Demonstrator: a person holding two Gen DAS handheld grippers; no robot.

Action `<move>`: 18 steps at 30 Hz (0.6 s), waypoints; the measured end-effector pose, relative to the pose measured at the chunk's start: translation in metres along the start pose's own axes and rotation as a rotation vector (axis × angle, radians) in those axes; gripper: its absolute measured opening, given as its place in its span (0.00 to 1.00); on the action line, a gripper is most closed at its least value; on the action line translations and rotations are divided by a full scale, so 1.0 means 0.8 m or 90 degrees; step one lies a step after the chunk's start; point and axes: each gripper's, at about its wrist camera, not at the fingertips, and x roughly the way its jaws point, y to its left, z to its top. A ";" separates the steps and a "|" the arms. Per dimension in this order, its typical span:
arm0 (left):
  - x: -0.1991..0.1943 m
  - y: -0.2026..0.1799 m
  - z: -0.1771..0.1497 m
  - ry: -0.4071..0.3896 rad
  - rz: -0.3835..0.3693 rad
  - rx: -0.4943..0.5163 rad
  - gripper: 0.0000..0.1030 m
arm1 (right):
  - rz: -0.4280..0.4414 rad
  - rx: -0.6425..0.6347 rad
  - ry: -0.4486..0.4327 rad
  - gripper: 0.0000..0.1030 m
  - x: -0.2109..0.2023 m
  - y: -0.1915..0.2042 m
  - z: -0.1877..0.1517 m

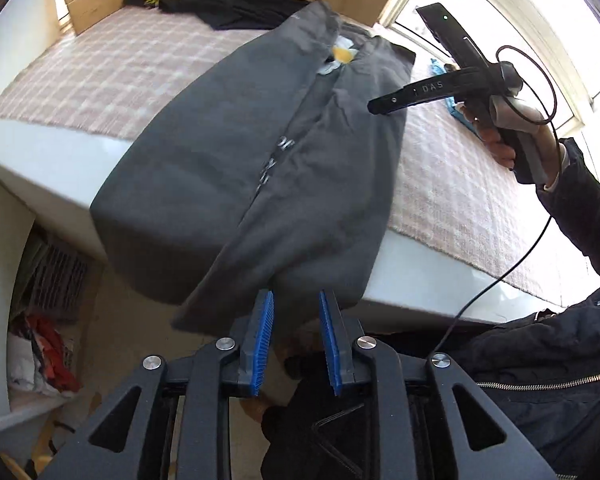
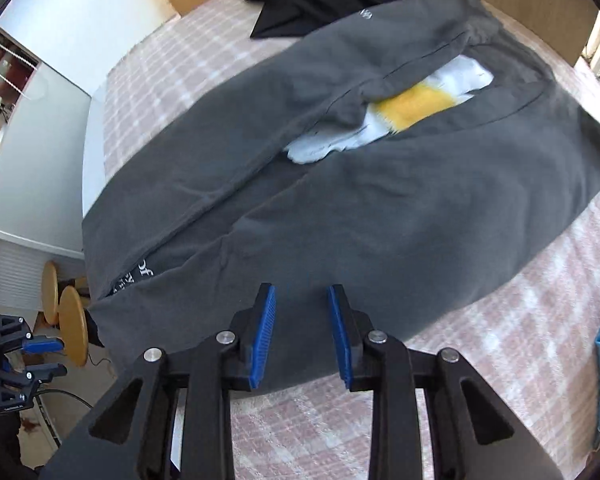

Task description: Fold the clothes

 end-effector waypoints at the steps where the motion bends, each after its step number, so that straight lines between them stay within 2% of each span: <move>1: 0.005 0.009 -0.013 0.002 0.013 -0.008 0.22 | -0.027 -0.015 -0.014 0.27 0.012 0.001 0.023; 3: 0.021 0.024 -0.033 0.007 0.015 -0.023 0.22 | -0.059 -0.038 -0.018 0.27 0.014 0.018 0.031; 5: 0.036 0.040 -0.048 0.005 0.003 -0.034 0.22 | -0.041 -0.065 -0.032 0.27 0.011 0.048 0.025; 8: 0.056 0.061 -0.061 -0.009 -0.022 -0.038 0.22 | -0.007 -0.093 -0.020 0.27 0.039 0.089 0.019; 10: 0.066 0.077 -0.066 -0.024 -0.038 -0.036 0.22 | 0.008 -0.081 -0.005 0.27 0.047 0.113 0.000; 14: 0.085 0.125 -0.069 -0.051 -0.088 -0.075 0.24 | -0.015 -0.021 0.022 0.28 0.079 0.125 -0.006; 18: 0.090 0.155 -0.057 -0.072 -0.084 -0.041 0.29 | -0.029 0.046 0.032 0.28 0.078 0.128 -0.021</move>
